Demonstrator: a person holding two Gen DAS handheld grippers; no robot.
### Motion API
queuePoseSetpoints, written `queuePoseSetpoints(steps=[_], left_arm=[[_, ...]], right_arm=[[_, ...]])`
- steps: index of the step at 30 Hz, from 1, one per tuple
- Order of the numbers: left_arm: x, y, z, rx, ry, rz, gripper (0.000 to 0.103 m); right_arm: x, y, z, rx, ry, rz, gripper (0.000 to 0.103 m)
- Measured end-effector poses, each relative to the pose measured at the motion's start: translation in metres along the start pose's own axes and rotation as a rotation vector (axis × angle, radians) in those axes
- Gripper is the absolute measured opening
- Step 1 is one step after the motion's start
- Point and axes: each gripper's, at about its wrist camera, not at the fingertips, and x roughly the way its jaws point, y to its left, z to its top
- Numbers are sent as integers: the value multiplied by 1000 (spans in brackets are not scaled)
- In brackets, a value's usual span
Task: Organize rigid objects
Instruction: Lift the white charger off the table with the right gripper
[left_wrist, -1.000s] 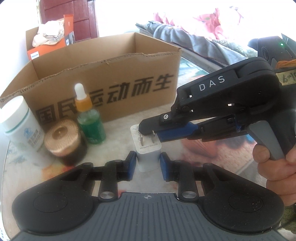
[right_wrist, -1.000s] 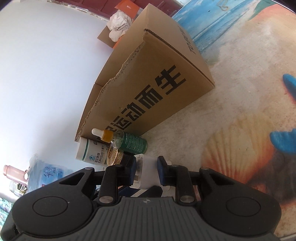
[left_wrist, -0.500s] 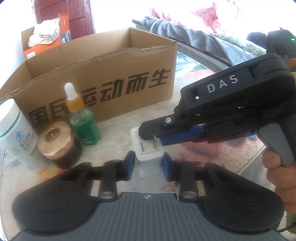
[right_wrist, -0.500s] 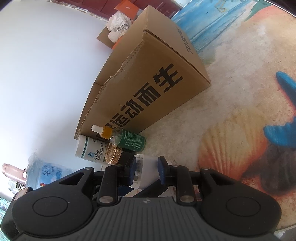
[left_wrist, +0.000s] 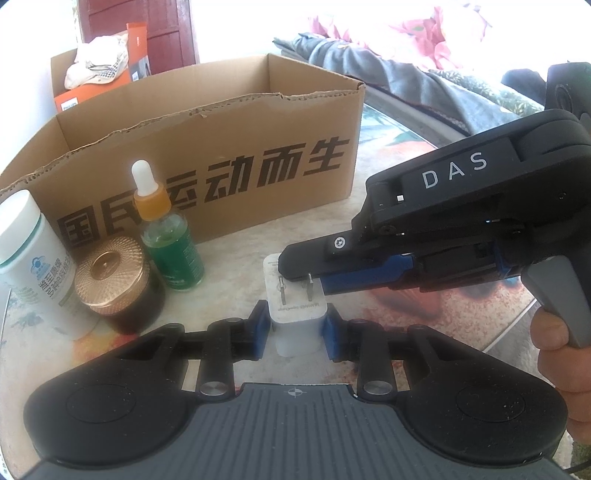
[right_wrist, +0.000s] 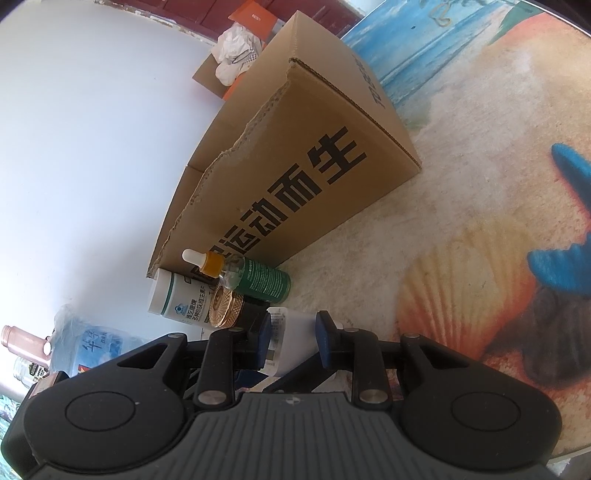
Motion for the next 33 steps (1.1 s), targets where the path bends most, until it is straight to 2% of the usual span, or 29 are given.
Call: queuePoseSetpoints(steps=[33], left_arm=[[-20, -3, -3, 6, -54, 40, 26]], right_arm=[[-10, 12, -4, -35, -13, 15, 29]])
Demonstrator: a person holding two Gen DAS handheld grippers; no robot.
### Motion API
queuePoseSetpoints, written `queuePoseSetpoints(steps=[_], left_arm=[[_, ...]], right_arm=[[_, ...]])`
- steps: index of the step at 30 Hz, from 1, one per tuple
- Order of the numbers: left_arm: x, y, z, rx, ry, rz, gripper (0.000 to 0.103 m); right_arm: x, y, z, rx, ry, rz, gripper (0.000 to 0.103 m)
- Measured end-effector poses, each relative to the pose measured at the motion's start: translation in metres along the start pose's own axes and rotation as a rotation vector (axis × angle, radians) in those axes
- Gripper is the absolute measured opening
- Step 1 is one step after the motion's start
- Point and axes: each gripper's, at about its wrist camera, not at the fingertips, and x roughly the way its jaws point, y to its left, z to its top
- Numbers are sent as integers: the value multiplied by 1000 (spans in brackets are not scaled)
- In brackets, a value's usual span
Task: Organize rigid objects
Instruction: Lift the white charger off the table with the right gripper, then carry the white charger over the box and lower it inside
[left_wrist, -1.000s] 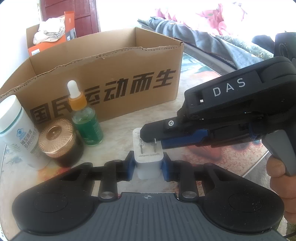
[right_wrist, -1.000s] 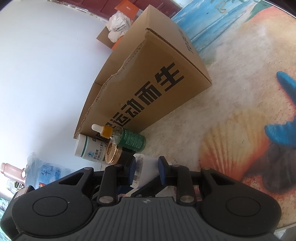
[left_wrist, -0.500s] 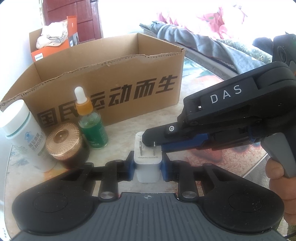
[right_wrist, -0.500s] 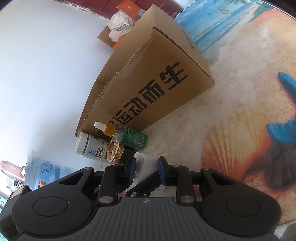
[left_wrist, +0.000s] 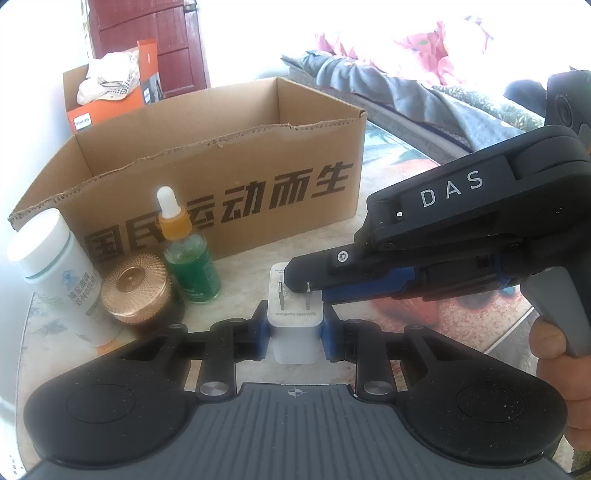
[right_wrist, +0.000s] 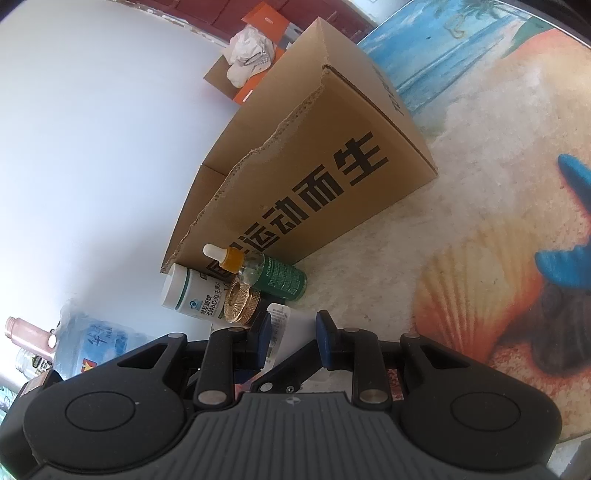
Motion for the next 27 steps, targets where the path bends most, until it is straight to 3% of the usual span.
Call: queuePoseSetpoints(steps=[17, 27], left_arm=[[-31, 0, -1, 4, -85, 34, 26], [-55, 22, 39, -15, -197, 61, 26]], right_arm=[[-13, 31, 2, -68, -42, 34, 29], [-17, 89, 33, -205, -107, 80, 29]])
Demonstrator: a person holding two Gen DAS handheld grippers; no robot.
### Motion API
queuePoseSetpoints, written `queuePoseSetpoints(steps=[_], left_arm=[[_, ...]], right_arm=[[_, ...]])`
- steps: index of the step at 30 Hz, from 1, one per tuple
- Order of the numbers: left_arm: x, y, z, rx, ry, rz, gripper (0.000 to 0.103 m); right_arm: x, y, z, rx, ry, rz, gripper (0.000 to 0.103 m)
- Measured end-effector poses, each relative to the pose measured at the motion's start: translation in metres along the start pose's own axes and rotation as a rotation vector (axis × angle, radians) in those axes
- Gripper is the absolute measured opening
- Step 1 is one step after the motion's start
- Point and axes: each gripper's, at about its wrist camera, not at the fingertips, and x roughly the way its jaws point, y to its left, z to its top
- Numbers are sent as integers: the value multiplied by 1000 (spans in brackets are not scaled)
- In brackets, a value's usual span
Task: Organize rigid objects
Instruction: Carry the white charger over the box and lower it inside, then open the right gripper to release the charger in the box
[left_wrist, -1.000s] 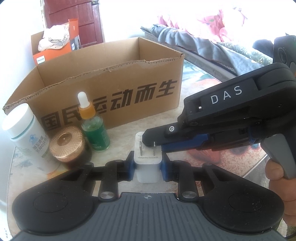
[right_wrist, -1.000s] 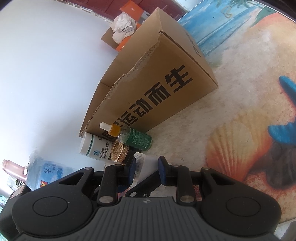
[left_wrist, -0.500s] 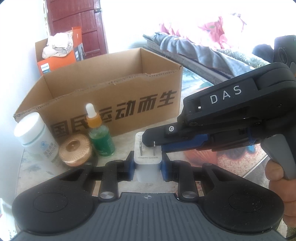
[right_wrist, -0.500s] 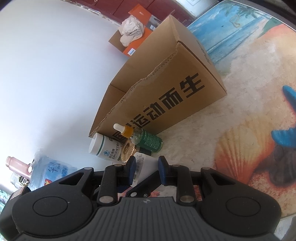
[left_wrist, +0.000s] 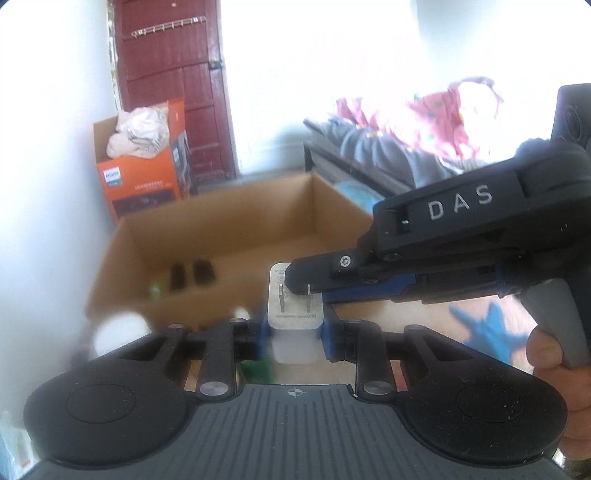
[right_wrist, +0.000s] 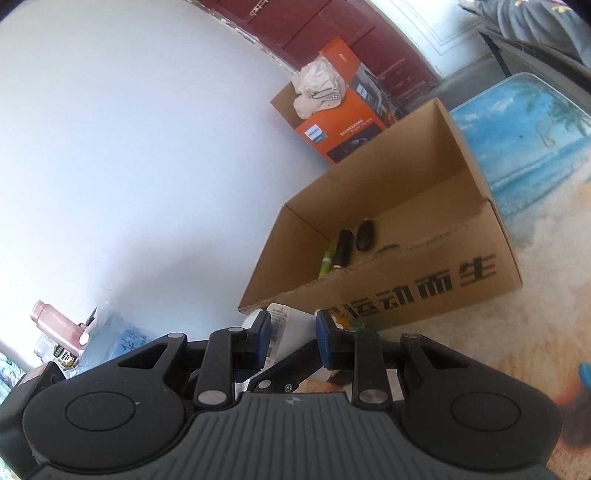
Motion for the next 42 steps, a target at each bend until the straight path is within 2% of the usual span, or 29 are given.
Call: queuePoseSetpoints(steps=[4, 10, 19, 25, 30, 42], left_arm=[[7, 15, 26, -20, -18, -6, 26], [33, 33, 60, -28, 6, -3, 26], [108, 52, 85, -83, 176, -15, 26], [159, 62, 90, -104, 298, 25, 26], [192, 79, 96, -165, 398, 28, 26], [234, 88, 97, -197, 485, 62, 27]], right_arm=[[8, 15, 26, -36, -12, 21, 29], [30, 20, 70, -57, 7, 27, 29], [93, -12, 123, -24, 122, -54, 29], [142, -39, 143, 0, 209, -114, 30], [178, -59, 155, 24, 276, -146, 30], [224, -78, 167, -3, 336, -204, 30]])
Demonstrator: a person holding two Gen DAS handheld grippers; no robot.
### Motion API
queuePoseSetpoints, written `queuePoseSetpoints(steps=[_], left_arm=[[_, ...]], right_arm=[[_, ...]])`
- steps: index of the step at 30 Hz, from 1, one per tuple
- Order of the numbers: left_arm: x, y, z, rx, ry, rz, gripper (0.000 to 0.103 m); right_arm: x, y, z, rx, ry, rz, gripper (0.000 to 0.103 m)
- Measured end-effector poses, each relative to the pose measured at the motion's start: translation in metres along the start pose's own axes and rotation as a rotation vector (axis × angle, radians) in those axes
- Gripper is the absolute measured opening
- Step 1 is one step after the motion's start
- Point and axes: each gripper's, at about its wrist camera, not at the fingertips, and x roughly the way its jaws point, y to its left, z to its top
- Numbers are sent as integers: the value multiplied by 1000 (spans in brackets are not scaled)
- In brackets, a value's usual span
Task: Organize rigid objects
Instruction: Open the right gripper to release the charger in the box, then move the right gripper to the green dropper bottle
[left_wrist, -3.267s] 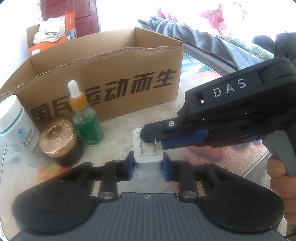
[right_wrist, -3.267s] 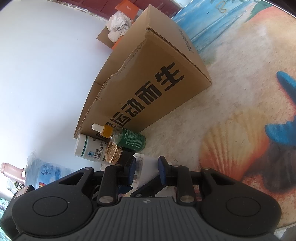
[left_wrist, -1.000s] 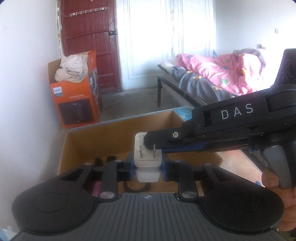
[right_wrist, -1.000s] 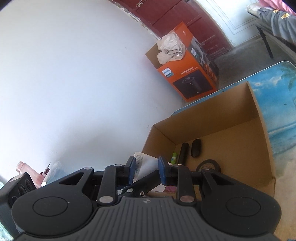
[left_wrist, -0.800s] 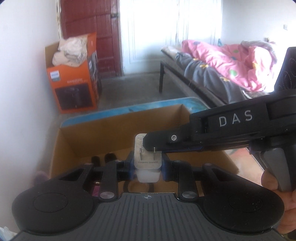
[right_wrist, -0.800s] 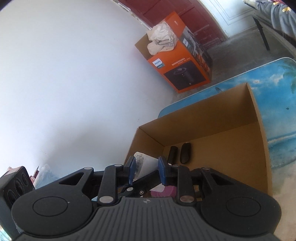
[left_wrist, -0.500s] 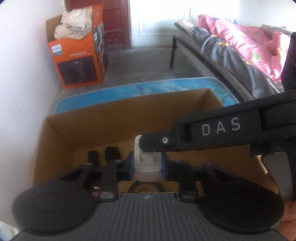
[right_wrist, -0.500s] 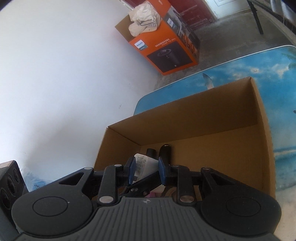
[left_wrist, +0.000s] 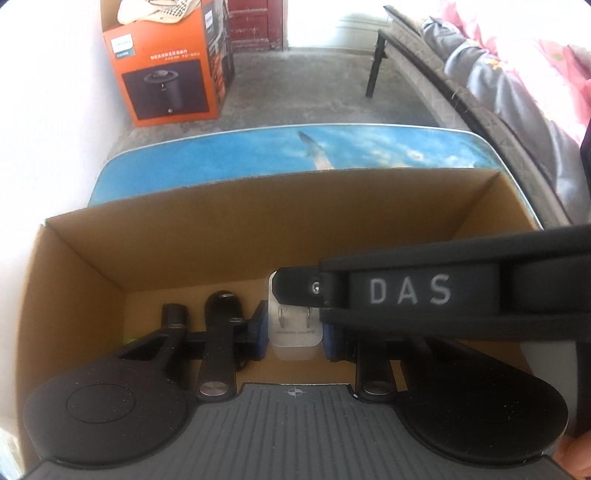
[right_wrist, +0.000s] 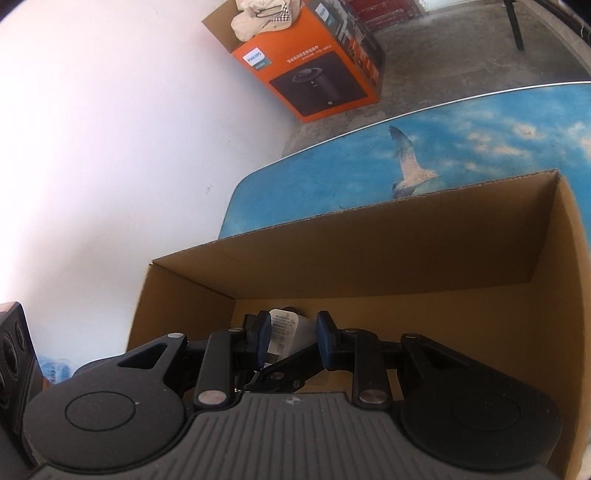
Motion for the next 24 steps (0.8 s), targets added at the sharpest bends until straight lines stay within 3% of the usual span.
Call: queuePoseSetpoints(steps=[4, 7, 11, 16, 18, 24], left_arm=[[2, -1, 1, -2, 3, -11, 29], [-1, -3, 1, 1, -20, -21, 36], [-21, -4, -2, 4, -72, -30, 58], [-64, -1, -14, -1, -144, -51, 81], [-85, 1, -23, 0, -186, -79, 97], [-155, 2, -79, 64, -353, -154, 102]], right_arm=[[7, -2, 1, -17, 8, -24, 30], [3, 0, 1, -28, -12, -33, 31], [-17, 11, -2, -56, -72, -25, 36], [-72, 34, -19, -116, -192, 11, 44], [-99, 40, -33, -127, -244, 38, 48], [-187, 43, -91, -131, -368, 132, 59]])
